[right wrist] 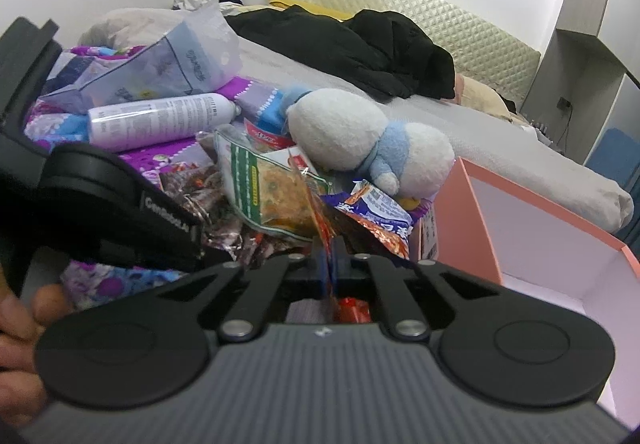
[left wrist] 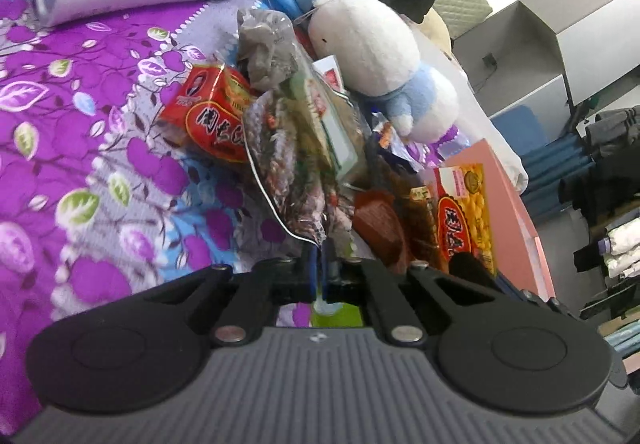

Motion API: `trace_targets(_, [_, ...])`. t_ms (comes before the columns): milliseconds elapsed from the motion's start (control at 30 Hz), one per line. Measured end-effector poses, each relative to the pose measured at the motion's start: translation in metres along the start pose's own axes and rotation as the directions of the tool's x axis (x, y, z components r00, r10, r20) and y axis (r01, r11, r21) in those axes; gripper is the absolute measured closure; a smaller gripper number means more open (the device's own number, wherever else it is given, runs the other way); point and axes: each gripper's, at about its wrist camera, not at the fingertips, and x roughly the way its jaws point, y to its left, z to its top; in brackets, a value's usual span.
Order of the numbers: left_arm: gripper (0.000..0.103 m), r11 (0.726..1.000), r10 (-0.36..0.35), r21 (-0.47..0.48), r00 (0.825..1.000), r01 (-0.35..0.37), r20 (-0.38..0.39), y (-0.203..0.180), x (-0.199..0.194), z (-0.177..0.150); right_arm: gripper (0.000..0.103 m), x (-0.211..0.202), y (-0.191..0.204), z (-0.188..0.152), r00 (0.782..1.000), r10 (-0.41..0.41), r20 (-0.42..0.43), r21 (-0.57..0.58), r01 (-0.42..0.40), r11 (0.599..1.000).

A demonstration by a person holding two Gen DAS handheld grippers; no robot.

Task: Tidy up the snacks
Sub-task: 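Grasp a brown snack bag with the left tool while the right tool grasps packets, then lift the shrimp-flavor bag with the left tool while the right tool grasps the spicy strip packet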

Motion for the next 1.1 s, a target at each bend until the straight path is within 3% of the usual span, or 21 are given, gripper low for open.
trace_targets(633, [0.101, 0.995, 0.102, -0.027, 0.994, -0.101, 0.039, 0.023, -0.123, -0.075, 0.099, -0.095, 0.044, -0.042, 0.991, 0.130, -0.031, -0.078, -0.132, 0.988])
trace_targets(1100, [0.101, 0.988, 0.154, -0.024, 0.988, -0.154, 0.000, 0.020, -0.188, -0.140, 0.099, -0.151, 0.054, -0.079, 0.973, 0.202, -0.113, -0.127, -0.215, 0.968])
